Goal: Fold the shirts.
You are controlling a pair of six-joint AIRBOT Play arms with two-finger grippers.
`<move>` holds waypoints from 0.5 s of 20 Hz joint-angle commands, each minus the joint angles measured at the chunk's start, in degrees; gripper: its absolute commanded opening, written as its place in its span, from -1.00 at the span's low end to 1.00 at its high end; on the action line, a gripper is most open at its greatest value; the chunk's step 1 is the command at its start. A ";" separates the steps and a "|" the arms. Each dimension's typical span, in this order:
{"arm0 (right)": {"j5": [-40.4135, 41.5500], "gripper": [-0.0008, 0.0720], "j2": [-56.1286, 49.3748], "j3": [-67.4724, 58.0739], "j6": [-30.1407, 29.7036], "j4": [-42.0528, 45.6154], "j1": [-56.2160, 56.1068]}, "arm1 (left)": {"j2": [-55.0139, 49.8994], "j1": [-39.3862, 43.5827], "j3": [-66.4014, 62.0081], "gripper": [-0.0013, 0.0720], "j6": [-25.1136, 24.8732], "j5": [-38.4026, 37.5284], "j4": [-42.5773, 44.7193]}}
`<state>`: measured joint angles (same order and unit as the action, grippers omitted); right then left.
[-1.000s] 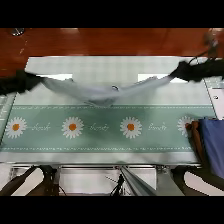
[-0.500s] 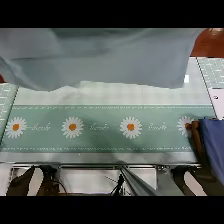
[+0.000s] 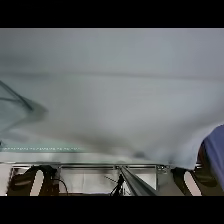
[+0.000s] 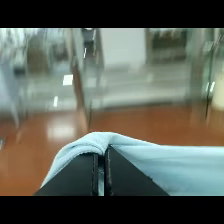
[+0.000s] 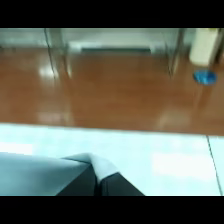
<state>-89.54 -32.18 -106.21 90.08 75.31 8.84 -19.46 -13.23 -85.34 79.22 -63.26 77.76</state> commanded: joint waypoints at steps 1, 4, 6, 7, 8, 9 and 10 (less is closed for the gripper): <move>-4.02 -0.92 0.92 5.38 1.22 1.33 -0.02 | 0.09 3.50 6.75 -0.91 4.00 -2.38 7.28; 0.00 -0.91 0.92 19.04 1.99 1.22 -0.02 | -4.07 3.50 16.46 -0.91 6.40 -2.19 5.44; 6.23 -0.92 0.09 29.11 1.84 1.01 -0.02 | -9.11 3.52 21.33 -0.91 6.36 -0.28 2.82; 10.19 -0.92 -1.31 33.90 1.40 0.24 -0.02 | -12.48 3.58 23.23 -0.91 6.36 1.81 1.44; 14.60 -0.92 -3.58 37.94 0.79 -0.68 -0.02 | -16.06 3.63 24.33 -0.91 6.36 3.76 0.15; 18.91 -0.92 -6.49 40.68 0.15 -1.57 -0.02 | -20.52 3.63 24.72 -0.91 6.36 5.75 -1.64; 22.80 -0.92 -10.40 41.99 -0.66 -2.29 -0.02 | -24.94 3.63 24.61 -0.91 6.34 7.63 -3.67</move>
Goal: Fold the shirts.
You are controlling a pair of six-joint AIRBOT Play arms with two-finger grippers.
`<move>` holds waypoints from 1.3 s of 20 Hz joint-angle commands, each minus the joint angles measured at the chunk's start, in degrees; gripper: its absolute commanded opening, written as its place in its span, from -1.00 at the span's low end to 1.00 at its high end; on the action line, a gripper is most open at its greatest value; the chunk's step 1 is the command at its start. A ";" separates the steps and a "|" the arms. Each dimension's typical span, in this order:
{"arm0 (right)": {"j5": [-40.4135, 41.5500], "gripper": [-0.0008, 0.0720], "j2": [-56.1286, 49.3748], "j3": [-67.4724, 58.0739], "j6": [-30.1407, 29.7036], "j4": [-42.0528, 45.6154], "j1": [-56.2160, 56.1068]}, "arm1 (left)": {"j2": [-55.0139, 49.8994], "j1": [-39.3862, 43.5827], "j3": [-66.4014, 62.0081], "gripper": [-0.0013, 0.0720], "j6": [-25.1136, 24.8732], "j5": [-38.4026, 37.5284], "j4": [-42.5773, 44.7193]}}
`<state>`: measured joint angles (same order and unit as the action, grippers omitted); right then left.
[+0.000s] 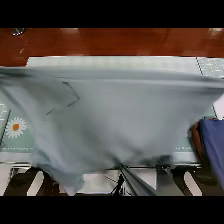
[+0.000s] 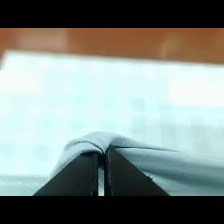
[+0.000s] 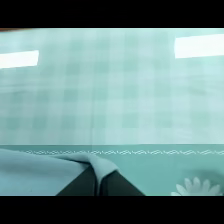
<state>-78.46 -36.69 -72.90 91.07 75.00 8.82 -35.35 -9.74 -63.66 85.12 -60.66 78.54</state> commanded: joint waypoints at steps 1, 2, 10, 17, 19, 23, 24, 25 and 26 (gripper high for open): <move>15.02 -0.92 -10.97 8.70 -2.54 -3.13 0.00 | -13.79 0.22 2.73 -0.91 0.24 7.19 -6.91; 18.67 -0.92 -16.15 8.68 -3.28 -4.98 0.00 | -18.14 0.50 2.40 -0.91 0.07 9.11 -8.55; 24.94 -0.92 -55.47 -8.98 -7.67 -13.68 0.00 | -47.82 3.48 -6.58 -0.90 0.24 20.61 -17.73; 22.32 -0.91 -66.49 -20.20 -4.57 -17.97 0.00 | -54.86 3.74 -8.48 -0.90 0.07 16.09 -22.67; 16.61 -0.92 -65.75 -20.90 -6.95 -17.88 1.05 | -53.75 2.36 -9.64 -0.90 -2.05 10.43 -22.67; 1.51 -0.91 -63.69 -21.35 -11.26 -15.34 4.35 | -52.22 -1.57 -11.26 -0.90 -6.75 -6.40 -20.44; -0.79 -0.91 -63.69 -20.70 -11.23 -13.22 4.42 | -52.24 -1.66 -10.16 -0.90 -6.62 -8.33 -17.14; -1.84 -0.91 -63.69 -19.37 -11.21 -10.97 4.39 | -52.24 -1.64 -8.26 -0.90 -6.62 -9.33 -15.02; -2.10 -0.91 -63.73 -17.59 -11.19 -10.05 4.11 | -52.24 -1.66 -5.97 -0.90 -6.64 -9.46 -14.80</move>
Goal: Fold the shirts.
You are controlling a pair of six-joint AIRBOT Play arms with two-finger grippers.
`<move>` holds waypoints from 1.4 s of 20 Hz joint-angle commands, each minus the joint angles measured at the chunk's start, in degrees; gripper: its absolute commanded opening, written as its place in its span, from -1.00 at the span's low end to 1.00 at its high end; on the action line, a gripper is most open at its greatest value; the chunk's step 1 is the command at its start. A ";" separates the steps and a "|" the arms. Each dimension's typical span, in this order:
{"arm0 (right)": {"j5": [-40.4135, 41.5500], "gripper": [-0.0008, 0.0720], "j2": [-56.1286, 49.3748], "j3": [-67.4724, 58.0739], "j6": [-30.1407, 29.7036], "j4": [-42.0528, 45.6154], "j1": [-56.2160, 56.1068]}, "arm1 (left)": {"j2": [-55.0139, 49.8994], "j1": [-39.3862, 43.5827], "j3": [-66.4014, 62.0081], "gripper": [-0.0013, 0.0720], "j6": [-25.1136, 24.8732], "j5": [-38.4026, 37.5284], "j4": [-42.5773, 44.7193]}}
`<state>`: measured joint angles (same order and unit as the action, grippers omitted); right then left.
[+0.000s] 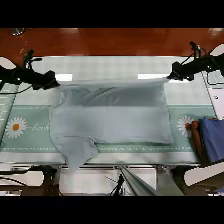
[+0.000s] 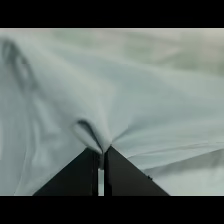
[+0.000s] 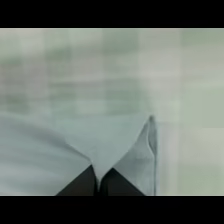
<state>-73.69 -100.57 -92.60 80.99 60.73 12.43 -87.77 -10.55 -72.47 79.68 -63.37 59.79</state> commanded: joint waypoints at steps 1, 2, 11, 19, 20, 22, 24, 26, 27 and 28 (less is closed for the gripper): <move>-6.29 -0.91 0.15 4.37 -1.11 4.15 0.09 | 0.13 -0.83 4.98 -0.90 -1.20 -6.47 3.87; -5.22 -0.91 0.11 6.93 -1.11 4.15 -0.35 | -0.04 -0.63 6.84 -0.90 -1.25 -6.27 3.21; -9.16 0.72 9.66 10.32 2.05 12.15 2.82 | 4.55 -5.95 6.88 0.97 -0.96 -19.96 7.37; 10.03 0.72 35.23 46.66 -5.55 -7.76 5.18 | 20.59 -20.02 38.84 0.97 -1.97 -16.98 7.19; 11.17 0.72 37.00 49.37 -6.78 -9.88 4.15 | 20.74 -19.76 40.98 0.97 -1.62 -16.94 8.22; 12.39 0.72 38.80 51.43 -7.19 -10.93 2.54 | 20.72 -18.97 43.63 0.97 -1.62 -16.06 6.82; 12.85 0.72 39.08 51.41 -7.19 -11.61 1.60 | 20.70 -17.11 45.38 0.97 -1.64 -14.14 3.30; 13.60 0.72 39.08 51.41 -7.15 -12.02 1.38 | 20.68 -14.56 47.01 0.97 -1.64 -11.02 -1.01; 13.75 0.72 39.08 51.41 -7.15 -12.17 1.40 | 20.68 -12.96 47.82 0.97 -1.70 -9.07 -3.52; 13.79 0.72 39.08 51.41 -7.15 -12.24 1.92 | 20.63 -11.15 48.35 0.97 -1.70 -7.52 -4.57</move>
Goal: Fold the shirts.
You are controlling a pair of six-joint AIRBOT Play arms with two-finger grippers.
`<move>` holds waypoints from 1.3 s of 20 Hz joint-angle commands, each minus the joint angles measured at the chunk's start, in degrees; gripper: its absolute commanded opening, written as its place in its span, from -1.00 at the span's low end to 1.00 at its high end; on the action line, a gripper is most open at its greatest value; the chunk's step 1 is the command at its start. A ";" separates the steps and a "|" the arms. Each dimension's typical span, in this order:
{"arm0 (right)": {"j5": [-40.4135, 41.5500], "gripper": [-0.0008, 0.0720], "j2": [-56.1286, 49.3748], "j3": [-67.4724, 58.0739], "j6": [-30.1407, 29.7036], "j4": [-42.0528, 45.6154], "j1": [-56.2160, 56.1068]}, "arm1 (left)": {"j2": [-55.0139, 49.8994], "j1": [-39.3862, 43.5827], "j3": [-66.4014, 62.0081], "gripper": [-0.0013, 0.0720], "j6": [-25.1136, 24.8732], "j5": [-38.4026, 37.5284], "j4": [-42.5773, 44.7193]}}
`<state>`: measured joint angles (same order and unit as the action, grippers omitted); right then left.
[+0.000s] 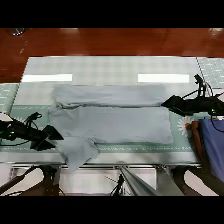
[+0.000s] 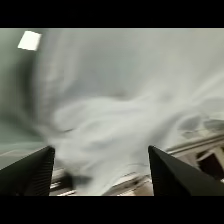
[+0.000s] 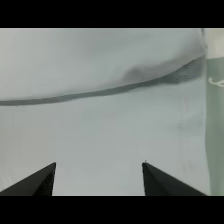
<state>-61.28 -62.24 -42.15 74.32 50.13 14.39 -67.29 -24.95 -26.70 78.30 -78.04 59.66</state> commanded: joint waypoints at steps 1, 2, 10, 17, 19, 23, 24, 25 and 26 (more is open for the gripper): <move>1.22 0.72 0.74 0.90 -0.46 -1.57 1.14 | 0.13 5.53 2.89 0.97 -0.33 8.04 -4.37; 0.13 0.72 0.74 0.72 -0.46 -1.51 3.63 | 0.13 7.50 2.99 0.96 -0.35 8.22 -3.96; -20.20 0.72 0.98 7.08 7.30 23.37 21.29 | 0.26 11.28 2.78 -0.90 -3.76 7.02 -4.92; -20.00 0.72 -1.36 13.18 5.90 18.97 12.02 | 0.24 11.28 2.78 -0.90 -3.76 9.73 -7.34; -17.16 0.72 -3.23 13.18 5.90 15.93 10.03 | 0.24 11.28 2.78 -0.90 -4.22 9.70 -8.74; -9.11 0.72 -6.45 13.16 5.95 7.45 6.19 | 0.24 11.28 2.78 -0.90 -4.17 9.55 -8.74; -7.45 0.72 -6.78 12.92 5.57 5.20 6.03 | 0.24 11.28 2.78 -0.90 -4.17 9.55 -8.74; -6.69 0.71 -6.88 12.44 5.05 3.19 6.03 | 0.24 11.28 2.78 -0.90 -4.17 9.53 -8.74; -6.71 0.53 -6.88 11.82 4.26 2.14 6.03 | 0.24 11.28 2.75 -0.90 -4.17 9.51 -8.72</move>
<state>-72.66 -68.12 -29.56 79.92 57.67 21.43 -67.09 -13.67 -23.88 74.15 -68.16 51.35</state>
